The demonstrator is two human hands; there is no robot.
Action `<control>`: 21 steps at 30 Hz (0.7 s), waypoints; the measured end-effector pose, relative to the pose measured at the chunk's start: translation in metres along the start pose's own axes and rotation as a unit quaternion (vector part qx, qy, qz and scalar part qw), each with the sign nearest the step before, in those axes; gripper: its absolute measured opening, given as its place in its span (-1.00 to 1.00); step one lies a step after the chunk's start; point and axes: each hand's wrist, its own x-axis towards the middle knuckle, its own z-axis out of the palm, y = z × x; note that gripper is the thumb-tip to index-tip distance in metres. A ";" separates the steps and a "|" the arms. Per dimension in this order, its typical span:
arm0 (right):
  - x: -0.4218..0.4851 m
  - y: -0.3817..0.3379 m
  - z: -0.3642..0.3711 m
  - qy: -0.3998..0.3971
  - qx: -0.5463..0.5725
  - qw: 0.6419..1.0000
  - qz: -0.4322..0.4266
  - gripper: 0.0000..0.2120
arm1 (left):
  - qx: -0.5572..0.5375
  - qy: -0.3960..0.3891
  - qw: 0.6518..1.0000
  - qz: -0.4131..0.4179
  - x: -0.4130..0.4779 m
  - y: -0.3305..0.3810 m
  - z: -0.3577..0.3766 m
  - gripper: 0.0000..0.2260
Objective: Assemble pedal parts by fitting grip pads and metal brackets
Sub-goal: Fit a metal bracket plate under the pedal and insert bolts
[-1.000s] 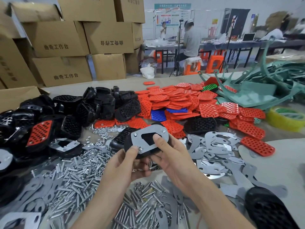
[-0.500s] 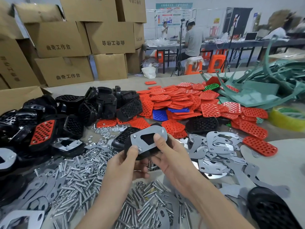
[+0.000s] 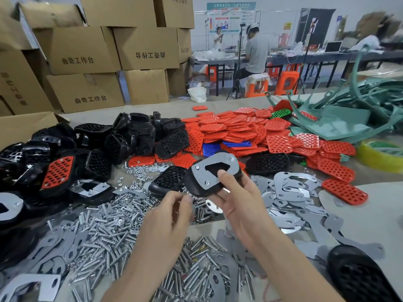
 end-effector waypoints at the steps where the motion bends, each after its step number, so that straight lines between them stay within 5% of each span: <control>1: 0.001 -0.004 -0.003 0.012 0.001 1.000 -0.006 -0.69 | 0.051 0.006 0.998 0.027 0.000 -0.003 -0.001 -0.71; 7: 0.008 -0.017 -0.015 0.068 0.020 0.997 -0.015 -0.72 | 0.169 0.040 0.985 0.012 0.012 -0.018 -0.011 -0.73; 11: 0.008 -0.012 -0.015 0.058 0.011 0.998 -0.002 -0.73 | 0.331 0.100 0.935 -0.073 0.019 -0.038 -0.040 -0.74; 15: 0.007 -0.006 -0.012 0.043 0.000 0.999 0.015 -0.74 | 0.419 0.029 0.898 -0.131 0.021 -0.047 -0.047 -0.64; 21: 0.005 -0.005 -0.012 0.030 -0.004 0.999 0.027 -0.74 | 0.410 -0.054 0.906 -0.085 0.024 -0.044 -0.044 -0.61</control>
